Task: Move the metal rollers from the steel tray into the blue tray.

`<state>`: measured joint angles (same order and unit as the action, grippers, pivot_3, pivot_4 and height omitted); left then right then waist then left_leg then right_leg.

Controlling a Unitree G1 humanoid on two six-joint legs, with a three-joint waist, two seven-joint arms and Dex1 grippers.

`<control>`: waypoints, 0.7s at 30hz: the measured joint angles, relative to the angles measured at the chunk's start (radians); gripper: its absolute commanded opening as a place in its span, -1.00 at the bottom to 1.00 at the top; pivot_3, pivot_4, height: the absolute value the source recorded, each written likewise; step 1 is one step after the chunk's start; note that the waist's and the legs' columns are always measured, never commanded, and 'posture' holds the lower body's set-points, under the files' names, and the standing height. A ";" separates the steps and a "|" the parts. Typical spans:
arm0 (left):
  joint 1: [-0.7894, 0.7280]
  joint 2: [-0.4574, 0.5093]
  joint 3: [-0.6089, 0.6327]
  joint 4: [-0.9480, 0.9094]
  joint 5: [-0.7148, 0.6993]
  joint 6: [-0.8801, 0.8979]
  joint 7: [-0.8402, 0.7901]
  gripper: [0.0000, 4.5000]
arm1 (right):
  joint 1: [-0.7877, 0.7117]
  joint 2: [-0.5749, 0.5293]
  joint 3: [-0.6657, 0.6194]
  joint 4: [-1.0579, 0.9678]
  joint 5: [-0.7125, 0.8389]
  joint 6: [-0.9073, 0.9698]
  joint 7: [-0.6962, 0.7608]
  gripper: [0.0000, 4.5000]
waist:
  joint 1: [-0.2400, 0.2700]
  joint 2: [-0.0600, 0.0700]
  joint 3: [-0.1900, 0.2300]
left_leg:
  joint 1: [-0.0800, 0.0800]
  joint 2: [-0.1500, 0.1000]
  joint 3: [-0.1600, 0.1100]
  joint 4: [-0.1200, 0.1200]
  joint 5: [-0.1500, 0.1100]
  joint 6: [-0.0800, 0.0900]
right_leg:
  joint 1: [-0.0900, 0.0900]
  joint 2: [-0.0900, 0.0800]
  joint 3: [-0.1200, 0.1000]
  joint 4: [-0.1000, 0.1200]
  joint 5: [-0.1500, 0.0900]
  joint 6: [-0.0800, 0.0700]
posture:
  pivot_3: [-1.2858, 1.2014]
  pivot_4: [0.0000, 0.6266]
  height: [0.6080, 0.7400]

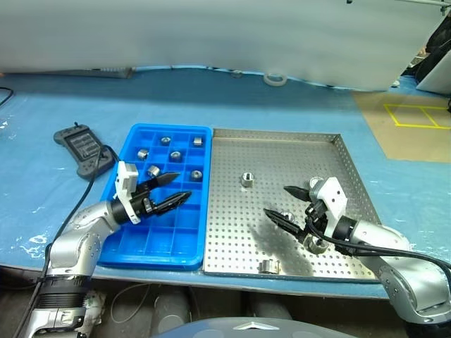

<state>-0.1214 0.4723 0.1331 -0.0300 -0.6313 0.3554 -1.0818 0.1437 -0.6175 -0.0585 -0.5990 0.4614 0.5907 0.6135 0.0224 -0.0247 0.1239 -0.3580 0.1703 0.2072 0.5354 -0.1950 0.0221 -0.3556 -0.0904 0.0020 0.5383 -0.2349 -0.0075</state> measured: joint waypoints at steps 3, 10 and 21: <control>-0.012 -0.001 -0.008 0.004 0.003 0.000 -0.004 0.97 | 0.022 0.000 -0.015 -0.010 0.000 -0.004 -0.007 1.00 | 0.001 -0.001 0.000 | -0.001 0.000 0.000 -0.001 0.000 0.000 | 0.000 0.000 0.000 0.000 0.000 0.000 | -0.12 -0.52 1.00; -0.082 -0.011 -0.023 0.099 0.036 -0.038 -0.030 0.97 | 0.043 0.019 -0.019 -0.015 -0.009 -0.015 -0.038 1.00 | -0.010 -0.002 -0.002 | -0.001 0.000 0.001 -0.001 0.000 -0.001 | 0.002 0.001 0.001 0.000 0.000 0.000 | -0.15 -0.52 1.00; -0.109 -0.006 -0.024 0.252 0.085 -0.138 -0.139 0.97 | 0.048 0.049 -0.008 -0.039 -0.024 -0.018 -0.076 1.00 | -0.008 -0.001 -0.001 | 0.001 0.000 0.001 -0.001 0.000 -0.001 | 0.001 0.001 0.001 0.000 0.000 0.000 | -0.16 -0.52 1.00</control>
<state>-0.2304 0.4667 0.1086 0.2215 -0.5464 0.2170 -1.2210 0.1914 -0.5683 -0.0663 -0.6382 0.4374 0.5728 0.5374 0.0145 -0.0257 0.1233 -0.3565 0.1705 0.2077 0.5346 -0.1946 0.0214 -0.3549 -0.0899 0.0027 0.5385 -0.2350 -0.0074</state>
